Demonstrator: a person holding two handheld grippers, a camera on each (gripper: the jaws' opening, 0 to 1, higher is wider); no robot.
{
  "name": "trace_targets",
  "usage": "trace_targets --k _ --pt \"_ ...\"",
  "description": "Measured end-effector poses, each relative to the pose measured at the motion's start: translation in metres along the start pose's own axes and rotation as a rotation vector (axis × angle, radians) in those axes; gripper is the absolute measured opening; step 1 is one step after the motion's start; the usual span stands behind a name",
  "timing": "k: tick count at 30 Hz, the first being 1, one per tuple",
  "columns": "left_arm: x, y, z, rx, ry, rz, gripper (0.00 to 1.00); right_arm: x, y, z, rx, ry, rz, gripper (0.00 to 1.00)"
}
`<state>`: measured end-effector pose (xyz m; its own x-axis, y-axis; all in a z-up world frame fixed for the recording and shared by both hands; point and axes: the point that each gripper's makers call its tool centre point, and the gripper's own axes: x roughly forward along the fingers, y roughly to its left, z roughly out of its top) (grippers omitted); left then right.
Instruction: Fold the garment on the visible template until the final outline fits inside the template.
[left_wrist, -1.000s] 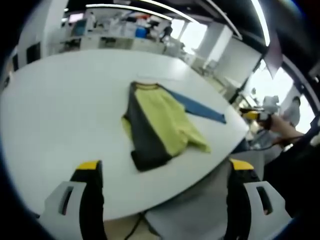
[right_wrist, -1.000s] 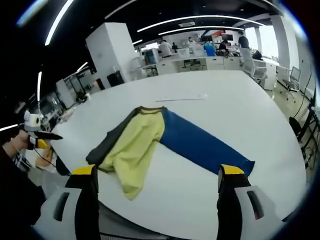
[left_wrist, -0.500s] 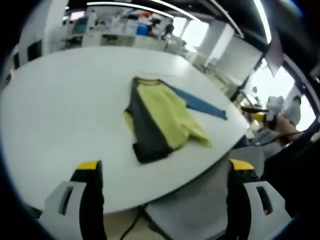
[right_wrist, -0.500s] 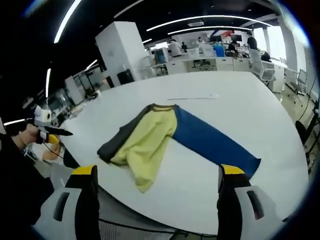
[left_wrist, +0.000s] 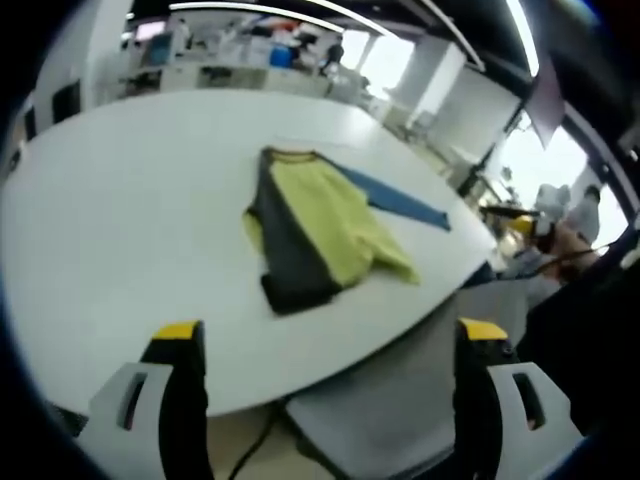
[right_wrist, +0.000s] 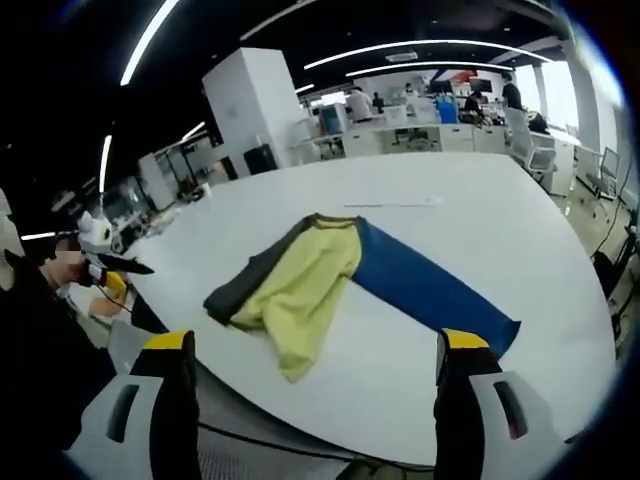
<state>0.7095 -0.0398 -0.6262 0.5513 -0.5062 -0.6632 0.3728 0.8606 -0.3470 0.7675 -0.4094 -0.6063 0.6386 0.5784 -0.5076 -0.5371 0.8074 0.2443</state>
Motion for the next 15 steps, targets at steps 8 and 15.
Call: trace_targets --k 8,15 --pt "0.0013 -0.0003 -0.0065 -0.005 0.019 -0.009 0.99 -0.0001 -0.0028 -0.0079 0.030 0.006 -0.012 0.99" --pt "0.0057 0.0020 -0.0058 0.001 0.024 -0.016 0.99 0.0013 -0.0032 -0.0077 0.026 0.003 -0.017 0.98"
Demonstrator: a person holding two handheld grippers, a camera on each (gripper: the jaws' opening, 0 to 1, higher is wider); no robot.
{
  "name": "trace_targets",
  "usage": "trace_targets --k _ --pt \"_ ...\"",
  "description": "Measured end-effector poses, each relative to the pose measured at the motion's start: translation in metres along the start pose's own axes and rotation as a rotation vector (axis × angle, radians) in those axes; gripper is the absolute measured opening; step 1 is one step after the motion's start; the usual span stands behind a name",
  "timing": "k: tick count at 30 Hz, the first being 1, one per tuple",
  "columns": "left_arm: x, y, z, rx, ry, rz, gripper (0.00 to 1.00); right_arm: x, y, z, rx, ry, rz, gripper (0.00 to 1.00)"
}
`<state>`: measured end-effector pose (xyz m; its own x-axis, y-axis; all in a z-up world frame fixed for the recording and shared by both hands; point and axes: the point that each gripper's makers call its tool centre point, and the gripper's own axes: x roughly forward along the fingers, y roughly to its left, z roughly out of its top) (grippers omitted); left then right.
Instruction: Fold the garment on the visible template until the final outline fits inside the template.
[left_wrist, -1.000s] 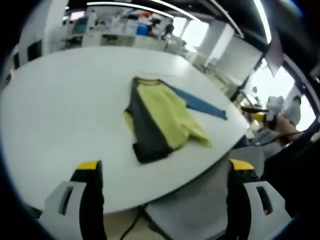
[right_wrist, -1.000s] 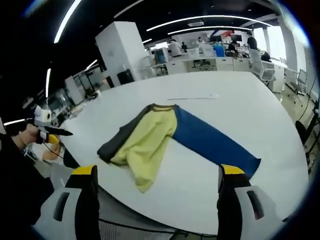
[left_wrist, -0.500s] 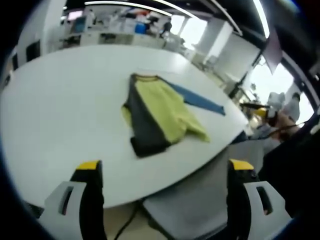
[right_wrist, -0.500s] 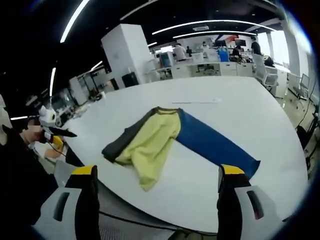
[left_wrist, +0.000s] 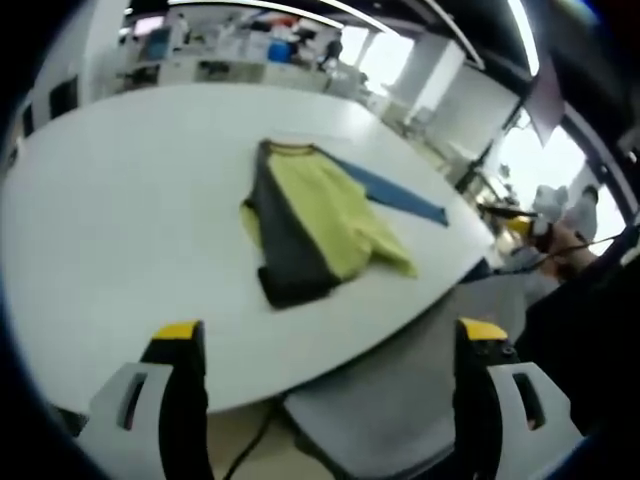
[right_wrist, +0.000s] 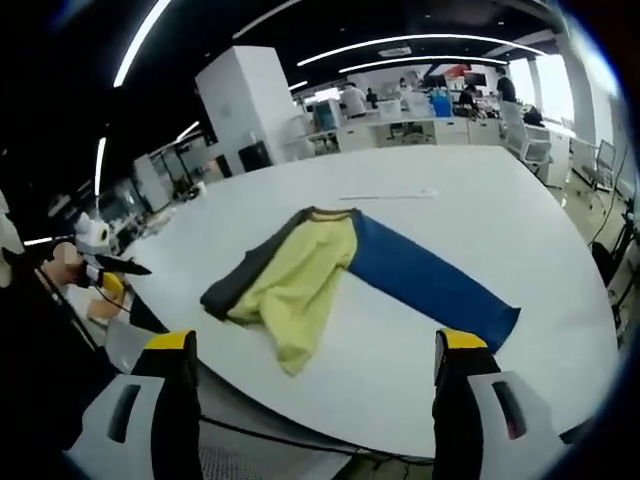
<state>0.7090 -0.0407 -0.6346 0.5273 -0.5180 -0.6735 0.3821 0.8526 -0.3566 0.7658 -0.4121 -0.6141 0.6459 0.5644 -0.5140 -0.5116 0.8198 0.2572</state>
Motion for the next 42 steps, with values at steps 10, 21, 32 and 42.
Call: trace_targets --k 10,21,32,42 --pt "0.009 0.006 -0.006 0.010 0.022 -0.008 0.85 0.005 0.003 -0.001 -0.007 0.009 0.003 0.97" --pt "0.027 0.011 -0.014 0.061 0.050 -0.013 0.74 0.004 0.006 -0.003 -0.005 0.006 0.000 0.95" --pt "0.056 0.033 -0.016 0.109 0.028 -0.033 0.60 0.006 0.010 0.000 -0.022 0.023 0.010 0.94" --pt "0.079 0.045 -0.015 0.161 0.049 -0.056 0.51 0.018 0.018 -0.008 -0.067 0.087 0.058 0.93"
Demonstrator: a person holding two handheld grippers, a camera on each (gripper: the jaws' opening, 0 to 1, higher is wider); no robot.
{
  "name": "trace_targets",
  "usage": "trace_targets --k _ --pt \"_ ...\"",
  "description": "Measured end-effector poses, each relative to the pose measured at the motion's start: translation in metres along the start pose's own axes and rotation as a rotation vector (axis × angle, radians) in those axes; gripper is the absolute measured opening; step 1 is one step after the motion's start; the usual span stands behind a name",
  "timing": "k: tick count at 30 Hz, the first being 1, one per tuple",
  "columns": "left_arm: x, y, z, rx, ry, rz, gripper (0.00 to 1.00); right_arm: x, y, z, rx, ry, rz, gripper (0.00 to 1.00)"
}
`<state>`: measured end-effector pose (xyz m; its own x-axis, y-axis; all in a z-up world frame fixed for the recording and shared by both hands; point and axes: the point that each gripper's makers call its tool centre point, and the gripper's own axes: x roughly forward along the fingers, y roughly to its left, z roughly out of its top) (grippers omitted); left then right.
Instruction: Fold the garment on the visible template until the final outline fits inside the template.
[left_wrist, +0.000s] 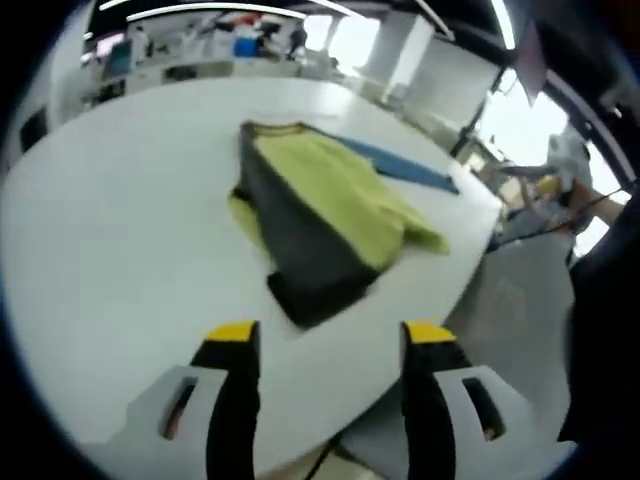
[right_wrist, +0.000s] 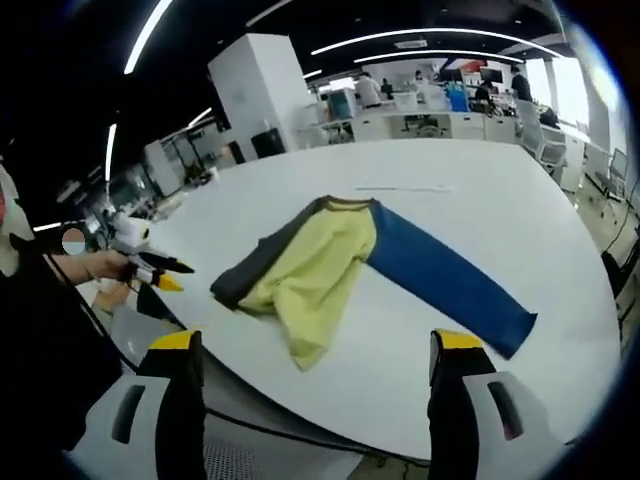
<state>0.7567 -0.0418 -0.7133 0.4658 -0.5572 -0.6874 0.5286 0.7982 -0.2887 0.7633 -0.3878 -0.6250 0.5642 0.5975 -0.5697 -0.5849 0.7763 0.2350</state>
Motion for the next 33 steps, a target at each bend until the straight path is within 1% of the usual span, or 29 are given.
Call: trace_targets --k 5,8,12,13,14,16,19,25,29,33 --pt "0.012 0.004 -0.001 0.045 0.013 -0.020 0.47 0.005 -0.001 0.001 -0.007 0.018 0.015 0.93" --pt "0.020 0.006 -0.003 0.056 0.023 -0.043 0.46 0.008 -0.001 0.002 -0.008 0.022 0.018 0.93" --pt "0.030 0.011 -0.007 0.089 0.046 -0.063 0.42 0.013 0.000 0.002 -0.009 0.032 0.029 0.93" --pt "0.030 0.011 -0.007 0.091 0.047 -0.065 0.42 0.013 0.000 0.002 -0.010 0.033 0.030 0.93" --pt "0.033 0.011 -0.008 0.102 0.052 -0.083 0.41 0.015 0.002 0.001 -0.015 0.039 0.038 0.93" --pt "0.036 0.011 -0.010 0.119 0.056 -0.097 0.38 0.018 0.003 0.001 -0.024 0.050 0.051 0.93" --pt "0.039 0.011 -0.010 0.140 0.062 -0.106 0.34 0.023 0.003 0.000 -0.040 0.072 0.062 0.93" --pt "0.045 0.014 -0.010 0.147 0.065 -0.125 0.31 0.031 0.001 0.000 -0.056 0.102 0.080 0.93" --pt "0.048 0.016 -0.011 0.158 0.072 -0.137 0.24 0.033 0.000 0.004 -0.055 0.096 0.078 0.93" --pt "0.051 0.015 -0.011 0.182 0.073 -0.150 0.15 0.036 0.000 0.004 -0.057 0.099 0.080 0.93"
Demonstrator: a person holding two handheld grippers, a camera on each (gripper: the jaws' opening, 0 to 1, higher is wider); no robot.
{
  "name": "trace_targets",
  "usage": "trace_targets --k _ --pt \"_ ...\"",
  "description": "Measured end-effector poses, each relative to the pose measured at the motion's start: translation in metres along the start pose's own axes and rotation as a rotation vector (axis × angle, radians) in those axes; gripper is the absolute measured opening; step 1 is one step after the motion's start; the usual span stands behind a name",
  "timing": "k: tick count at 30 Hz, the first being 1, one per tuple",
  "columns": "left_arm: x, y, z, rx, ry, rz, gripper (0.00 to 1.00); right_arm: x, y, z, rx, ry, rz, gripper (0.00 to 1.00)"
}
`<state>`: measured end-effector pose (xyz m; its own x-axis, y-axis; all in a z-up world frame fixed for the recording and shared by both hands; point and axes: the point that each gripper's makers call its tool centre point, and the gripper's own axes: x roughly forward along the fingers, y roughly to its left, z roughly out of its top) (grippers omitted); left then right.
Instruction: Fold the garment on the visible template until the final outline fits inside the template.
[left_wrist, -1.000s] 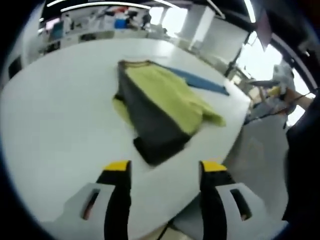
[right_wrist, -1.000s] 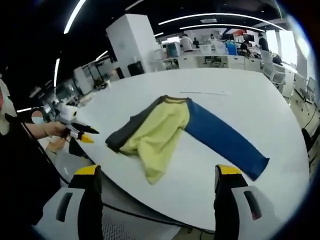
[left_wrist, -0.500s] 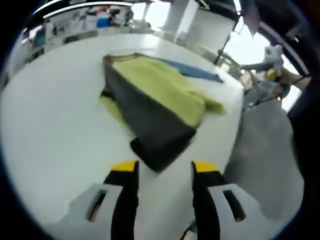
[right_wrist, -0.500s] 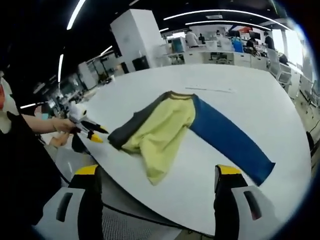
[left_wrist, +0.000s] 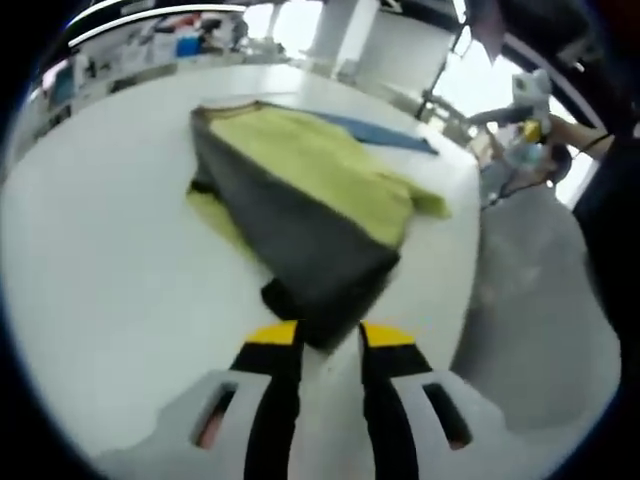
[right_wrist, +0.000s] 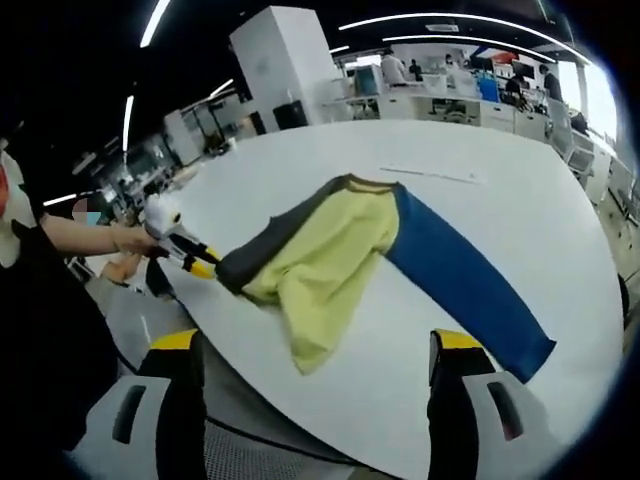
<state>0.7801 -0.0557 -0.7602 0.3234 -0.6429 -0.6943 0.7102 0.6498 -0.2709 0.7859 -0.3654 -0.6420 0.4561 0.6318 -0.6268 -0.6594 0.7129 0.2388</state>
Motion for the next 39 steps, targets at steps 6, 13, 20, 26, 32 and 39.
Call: trace_targets --k 6,13,20,26,32,39 --pt "0.007 0.002 -0.005 0.034 0.020 0.012 0.00 0.000 0.000 -0.001 0.005 0.003 -0.001 0.93" --pt "0.003 0.005 -0.003 0.028 0.033 0.018 0.00 0.001 0.001 -0.003 0.007 0.006 0.000 0.93" --pt "-0.012 0.006 0.015 0.001 0.002 0.023 0.00 0.001 0.002 -0.004 0.010 0.002 0.001 0.93" --pt "-0.028 0.001 0.034 -0.016 -0.039 0.051 0.00 -0.002 0.001 -0.007 0.017 -0.001 -0.001 0.92" --pt "-0.043 -0.003 0.044 -0.011 -0.043 0.085 0.00 -0.004 0.001 -0.010 0.023 -0.002 -0.004 0.92" --pt "-0.074 0.018 0.060 -0.068 -0.085 0.168 0.00 -0.005 0.000 -0.012 0.025 0.000 -0.005 0.91"
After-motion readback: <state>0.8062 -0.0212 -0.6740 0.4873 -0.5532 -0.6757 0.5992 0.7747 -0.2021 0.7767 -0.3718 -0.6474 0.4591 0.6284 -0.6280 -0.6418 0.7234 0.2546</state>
